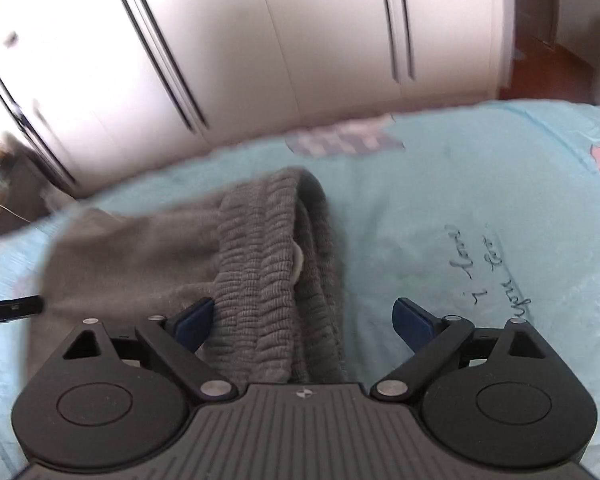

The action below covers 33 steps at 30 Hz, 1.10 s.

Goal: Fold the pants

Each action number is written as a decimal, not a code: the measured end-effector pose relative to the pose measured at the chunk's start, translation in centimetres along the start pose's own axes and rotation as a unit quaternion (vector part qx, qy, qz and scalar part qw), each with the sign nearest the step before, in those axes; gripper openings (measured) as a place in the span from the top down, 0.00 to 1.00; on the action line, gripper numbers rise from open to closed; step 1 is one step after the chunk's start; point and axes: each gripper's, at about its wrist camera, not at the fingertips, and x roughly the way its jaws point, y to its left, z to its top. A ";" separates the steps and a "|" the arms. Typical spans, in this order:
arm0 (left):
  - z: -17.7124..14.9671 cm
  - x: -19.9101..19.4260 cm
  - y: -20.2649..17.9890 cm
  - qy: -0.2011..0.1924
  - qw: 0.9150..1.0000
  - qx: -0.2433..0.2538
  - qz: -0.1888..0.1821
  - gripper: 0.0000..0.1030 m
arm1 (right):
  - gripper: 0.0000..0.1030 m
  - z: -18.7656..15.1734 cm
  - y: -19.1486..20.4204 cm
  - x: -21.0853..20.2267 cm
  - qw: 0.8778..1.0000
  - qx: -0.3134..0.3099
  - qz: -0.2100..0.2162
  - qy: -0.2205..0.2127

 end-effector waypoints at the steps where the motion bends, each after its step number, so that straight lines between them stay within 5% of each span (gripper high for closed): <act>1: 0.3 -0.8 -0.2 -0.012 1.000 -0.002 -0.020 0.26 | 0.08 -0.3 0.4 -1.1 0.999 -0.011 -0.020 -0.022; 3: 0.2 -2.0 -1.3 -0.020 0.996 -0.013 -0.083 0.18 | 0.08 -0.7 1.8 -2.9 0.997 -0.024 -0.040 -0.059; 5: 0.3 -2.1 -2.9 -0.016 0.993 -0.005 -0.116 0.13 | 0.10 -1.2 2.6 -4.0 0.996 -0.010 0.026 -0.080; 7: 0.2 -1.2 -5.0 -0.017 0.992 0.002 -0.126 0.13 | 0.38 -1.8 4.1 -4.0 0.993 0.003 0.073 -0.088; 10: -1.4 0.4 -6.2 0.007 0.991 0.011 -0.132 0.13 | 0.57 -3.0 6.3 -2.3 0.994 -0.021 0.087 -0.064; 13: -3.9 2.5 -6.0 0.028 0.995 0.081 -0.057 0.25 | 0.71 -4.5 6.1 -0.7 0.996 -0.031 0.071 -0.031; 15: -5.9 2.9 -5.3 0.019 0.989 0.147 0.027 0.07 | 0.88 -5.3 5.2 0.1 0.997 -0.047 0.056 -0.024; 16: -6.5 2.7 -4.5 0.008 0.988 0.146 0.040 0.06 | 0.92 -5.6 4.9 0.1 0.996 -0.062 0.049 -0.029; 19: -6.8 0.8 -2.5 0.011 0.994 0.098 0.042 0.06 | 0.91 -5.8 5.3 -0.9 0.995 -0.087 0.042 -0.027; 23: -8.0 -2.6 -1.4 0.003 0.991 0.093 0.097 0.08 | 0.88 -6.5 7.6 -1.4 0.989 -0.147 -0.001 -0.027; 27: -9.3 -3.7 -0.5 0.089 0.976 0.119 0.159 0.12 | 0.84 -7.5 8.9 -3.7 0.974 -0.220 -0.048 -0.010; 29: -9.8 -4.9 -0.4 0.114 0.976 0.103 0.155 0.13 | 0.58 -7.4 9.0 -5.8 0.970 -0.238 -0.051 0.002; 30: -10.0 -5.9 -0.6 0.119 0.977 0.090 0.150 0.11 | 0.24 -7.4 9.2 -6.6 0.965 -0.250 -0.072 0.010; 33: -9.9 -8.8 -2.5 0.115 0.984 0.053 0.127 0.06 | 0.10 -7.8 10.3 -9.5 0.947 -0.298 -0.110 0.050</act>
